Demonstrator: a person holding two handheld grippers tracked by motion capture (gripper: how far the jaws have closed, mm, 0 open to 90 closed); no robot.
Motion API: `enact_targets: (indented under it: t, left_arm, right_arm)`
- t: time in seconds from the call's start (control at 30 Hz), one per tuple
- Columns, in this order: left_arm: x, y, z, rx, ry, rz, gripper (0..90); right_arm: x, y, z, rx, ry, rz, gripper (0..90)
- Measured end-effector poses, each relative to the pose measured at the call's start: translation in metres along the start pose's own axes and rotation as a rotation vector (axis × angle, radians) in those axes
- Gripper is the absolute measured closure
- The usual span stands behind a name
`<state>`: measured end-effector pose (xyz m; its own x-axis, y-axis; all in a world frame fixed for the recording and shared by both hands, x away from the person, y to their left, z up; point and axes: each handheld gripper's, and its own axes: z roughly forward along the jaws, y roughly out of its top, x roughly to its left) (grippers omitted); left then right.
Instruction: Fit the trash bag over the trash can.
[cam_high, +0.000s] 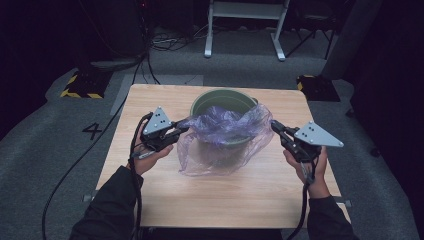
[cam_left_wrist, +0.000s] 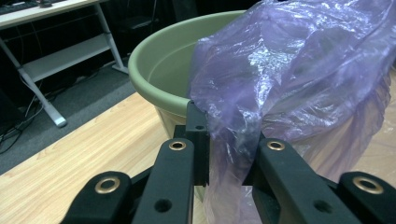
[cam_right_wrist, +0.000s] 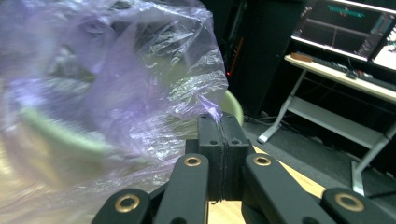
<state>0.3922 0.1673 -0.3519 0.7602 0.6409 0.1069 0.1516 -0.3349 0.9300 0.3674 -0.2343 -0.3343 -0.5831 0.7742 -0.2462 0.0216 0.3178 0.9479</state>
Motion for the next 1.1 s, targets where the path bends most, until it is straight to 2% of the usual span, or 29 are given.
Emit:
enact_targets:
  t: [0.1, 0.2, 0.27, 0.3, 0.4, 0.43, 0.53, 0.67, 0.93, 1.1]
  left_arm:
    - [0.004, 0.000, 0.000, -0.007, 0.013, -0.019, 72.9]
    - [0.011, 0.001, 0.002, 0.005, 0.062, -0.053, 60.1]
    - [0.016, 0.002, 0.003, 0.003, 0.057, -0.076, 59.0]
    - [0.019, 0.002, 0.003, -0.001, 0.045, -0.080, 59.8]
    - [0.021, 0.002, 0.005, 0.009, 0.050, -0.052, 67.6]
    - [0.021, 0.002, 0.005, 0.011, 0.051, -0.052, 68.2]
    - [0.022, 0.000, 0.005, -0.003, 0.044, -0.048, 77.6]
    - [0.024, 0.000, 0.011, 0.006, 0.046, -0.044, 86.7]
    - [0.037, -0.006, 0.028, 0.027, 0.061, -0.088, 88.9]
    - [0.046, -0.012, 0.039, 0.036, 0.062, -0.124, 89.0]
  right_arm:
    - [-0.010, 0.001, 0.012, 0.019, -0.018, 0.025, 90.0]
    - [-0.021, 0.000, 0.026, 0.044, -0.013, 0.074, 90.0]
    - [-0.025, -0.001, 0.034, 0.064, -0.015, 0.087, 90.0]
    - [-0.027, -0.001, 0.038, 0.069, -0.013, 0.101, 90.0]
    - [-0.031, -0.003, 0.048, 0.086, -0.006, 0.123, 90.0]
    - [-0.031, -0.004, 0.050, 0.093, -0.004, 0.125, 90.0]
    - [-0.032, -0.007, 0.055, 0.109, -0.014, 0.122, 90.0]
    - [-0.035, -0.009, 0.062, 0.122, -0.021, 0.133, 90.0]
    - [-0.041, -0.013, 0.079, 0.160, -0.030, 0.152, 90.0]
    - [-0.047, -0.022, 0.090, 0.187, -0.024, 0.199, 90.0]
